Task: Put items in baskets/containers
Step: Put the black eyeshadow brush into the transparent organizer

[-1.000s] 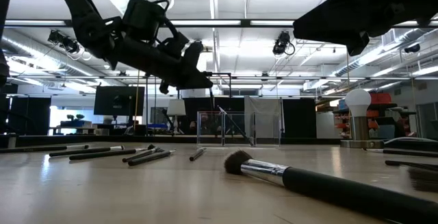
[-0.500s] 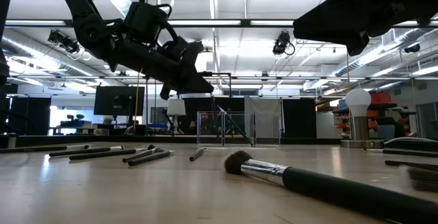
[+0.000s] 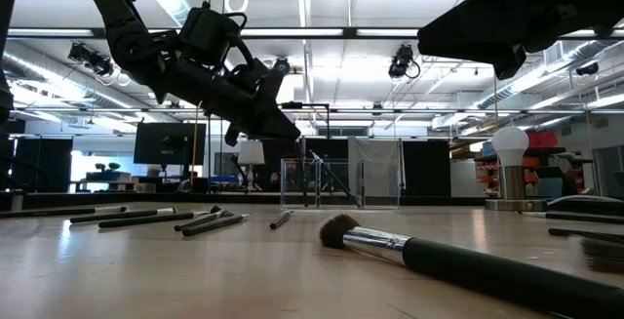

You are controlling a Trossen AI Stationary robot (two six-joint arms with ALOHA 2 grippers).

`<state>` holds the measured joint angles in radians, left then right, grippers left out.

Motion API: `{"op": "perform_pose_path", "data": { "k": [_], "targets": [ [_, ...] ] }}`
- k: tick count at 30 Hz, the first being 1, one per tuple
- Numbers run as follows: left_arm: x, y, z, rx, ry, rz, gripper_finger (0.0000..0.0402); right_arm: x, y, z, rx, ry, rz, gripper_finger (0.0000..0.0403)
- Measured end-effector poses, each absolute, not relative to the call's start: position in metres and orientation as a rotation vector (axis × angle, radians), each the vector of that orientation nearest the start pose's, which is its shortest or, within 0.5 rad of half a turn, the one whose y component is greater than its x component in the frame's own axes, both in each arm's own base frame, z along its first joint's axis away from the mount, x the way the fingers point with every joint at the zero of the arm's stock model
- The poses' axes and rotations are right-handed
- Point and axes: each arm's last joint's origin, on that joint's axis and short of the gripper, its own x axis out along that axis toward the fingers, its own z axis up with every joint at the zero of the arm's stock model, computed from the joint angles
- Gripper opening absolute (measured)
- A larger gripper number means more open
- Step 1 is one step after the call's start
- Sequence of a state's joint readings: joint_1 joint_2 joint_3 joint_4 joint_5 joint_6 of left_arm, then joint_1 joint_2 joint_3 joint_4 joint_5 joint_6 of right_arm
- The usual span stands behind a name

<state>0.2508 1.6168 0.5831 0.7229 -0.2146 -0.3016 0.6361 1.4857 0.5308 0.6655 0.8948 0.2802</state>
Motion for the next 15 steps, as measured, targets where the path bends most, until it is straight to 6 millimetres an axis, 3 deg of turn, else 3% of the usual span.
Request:
{"op": "perform_pose_path", "data": {
  "k": [10, 15],
  "targets": [
    [0.286, 0.094, 0.159, -0.230, 0.244, 0.540, 0.0138, 0.231, 0.142, 0.177, 0.076, 0.171, -0.284, 0.0093],
    [0.282, 0.094, 0.174, -0.181, 0.209, 0.508, 0.0161, 0.231, 0.142, 0.177, 0.076, 0.171, -0.286, 0.0093]
  ]
}}
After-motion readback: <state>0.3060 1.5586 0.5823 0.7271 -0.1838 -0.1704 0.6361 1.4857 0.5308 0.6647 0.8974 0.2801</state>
